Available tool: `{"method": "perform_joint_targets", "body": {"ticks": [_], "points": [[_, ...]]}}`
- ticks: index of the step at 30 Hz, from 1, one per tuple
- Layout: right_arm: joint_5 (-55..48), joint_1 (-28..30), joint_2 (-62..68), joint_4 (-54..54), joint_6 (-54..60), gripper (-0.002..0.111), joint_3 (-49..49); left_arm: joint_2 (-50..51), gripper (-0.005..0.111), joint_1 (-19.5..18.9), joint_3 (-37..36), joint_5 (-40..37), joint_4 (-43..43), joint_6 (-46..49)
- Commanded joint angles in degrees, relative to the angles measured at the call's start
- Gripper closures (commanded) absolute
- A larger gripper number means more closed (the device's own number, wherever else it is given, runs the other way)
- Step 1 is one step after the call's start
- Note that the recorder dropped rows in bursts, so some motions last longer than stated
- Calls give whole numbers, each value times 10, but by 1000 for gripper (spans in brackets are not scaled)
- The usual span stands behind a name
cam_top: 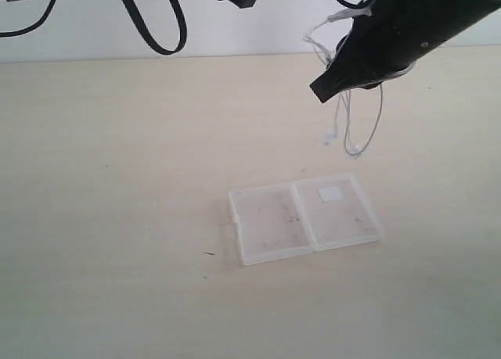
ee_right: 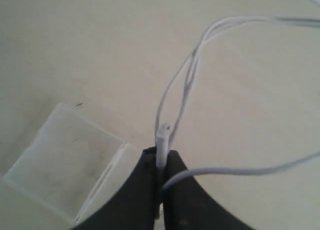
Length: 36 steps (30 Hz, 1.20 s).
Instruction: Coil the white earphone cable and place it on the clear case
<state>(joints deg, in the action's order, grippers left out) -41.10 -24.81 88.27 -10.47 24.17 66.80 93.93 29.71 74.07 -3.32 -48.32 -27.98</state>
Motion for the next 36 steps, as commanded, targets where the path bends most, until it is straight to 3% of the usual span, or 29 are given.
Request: {"method": "perform_joint_targets", "body": {"ticks": [1, 13, 26, 34, 36], "points": [[-156, -2, 12, -31, 65, 108, 68, -6, 45, 0, -16, -16, -11, 7], [-289, -1, 35, -21, 87, 108, 116, -8, 45, 8, -94, 37, -65, 19], [-289, -1, 105, 1, 103, 108, 116, -51, 45, 8, -154, 137, -67, 24], [-289, -1, 110, -15, 87, 108, 116, -51, 45, 5, -163, 141, -69, 34], [-289, -1, 116, -40, 125, 108, 116, -51, 45, 5, -163, 137, -69, 35]]}}
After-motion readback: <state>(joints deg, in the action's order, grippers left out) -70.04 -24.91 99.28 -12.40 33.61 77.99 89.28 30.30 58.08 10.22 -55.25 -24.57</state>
